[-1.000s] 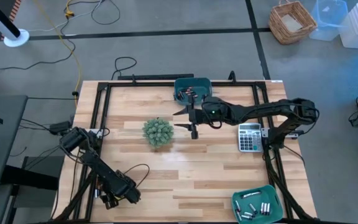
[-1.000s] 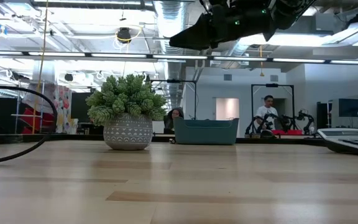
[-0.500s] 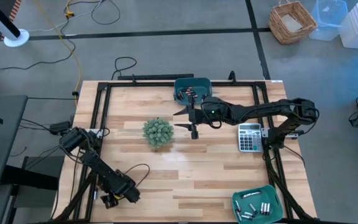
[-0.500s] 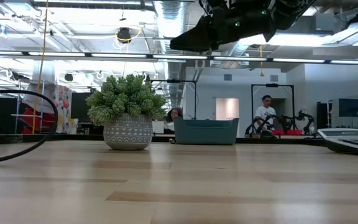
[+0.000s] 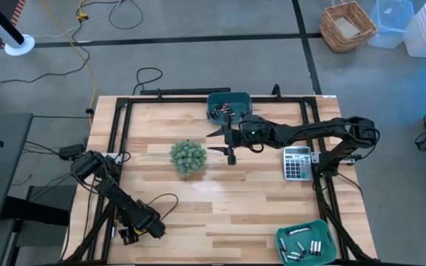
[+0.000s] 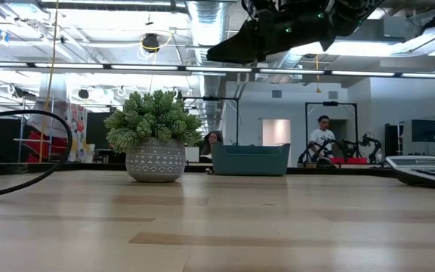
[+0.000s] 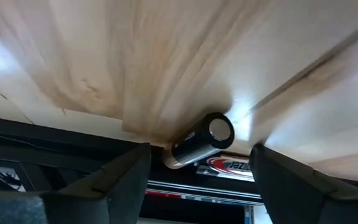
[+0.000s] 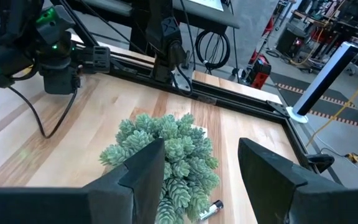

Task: Sort batteries
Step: Put the black battery into the blue bin

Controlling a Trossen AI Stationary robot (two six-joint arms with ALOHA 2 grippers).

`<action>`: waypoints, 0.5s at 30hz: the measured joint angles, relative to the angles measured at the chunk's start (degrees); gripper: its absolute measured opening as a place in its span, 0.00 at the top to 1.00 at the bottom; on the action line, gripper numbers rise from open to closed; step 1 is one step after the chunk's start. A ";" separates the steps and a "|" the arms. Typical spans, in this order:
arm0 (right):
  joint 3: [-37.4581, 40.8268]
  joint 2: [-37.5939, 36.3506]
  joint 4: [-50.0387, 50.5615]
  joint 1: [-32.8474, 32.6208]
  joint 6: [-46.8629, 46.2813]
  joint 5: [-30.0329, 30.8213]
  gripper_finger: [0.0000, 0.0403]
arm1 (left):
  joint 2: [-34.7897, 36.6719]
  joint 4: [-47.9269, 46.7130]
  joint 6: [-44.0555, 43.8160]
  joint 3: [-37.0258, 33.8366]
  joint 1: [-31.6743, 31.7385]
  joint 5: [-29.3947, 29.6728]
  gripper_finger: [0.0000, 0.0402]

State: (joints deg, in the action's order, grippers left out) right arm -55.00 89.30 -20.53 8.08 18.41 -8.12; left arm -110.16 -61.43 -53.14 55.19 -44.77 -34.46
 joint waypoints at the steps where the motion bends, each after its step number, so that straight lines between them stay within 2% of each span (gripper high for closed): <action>1: 0.00 0.00 0.00 0.00 0.00 0.00 0.45 | 0.02 -0.02 0.58 -0.07 0.00 0.40 0.35; 15: 0.00 0.00 0.00 0.00 0.00 0.00 0.45 | 0.02 -0.26 7.74 -0.12 0.11 6.28 0.72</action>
State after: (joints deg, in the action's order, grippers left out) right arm -55.00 89.30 -20.53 8.08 18.41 -8.12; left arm -110.15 -61.68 -45.40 55.07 -44.66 -28.19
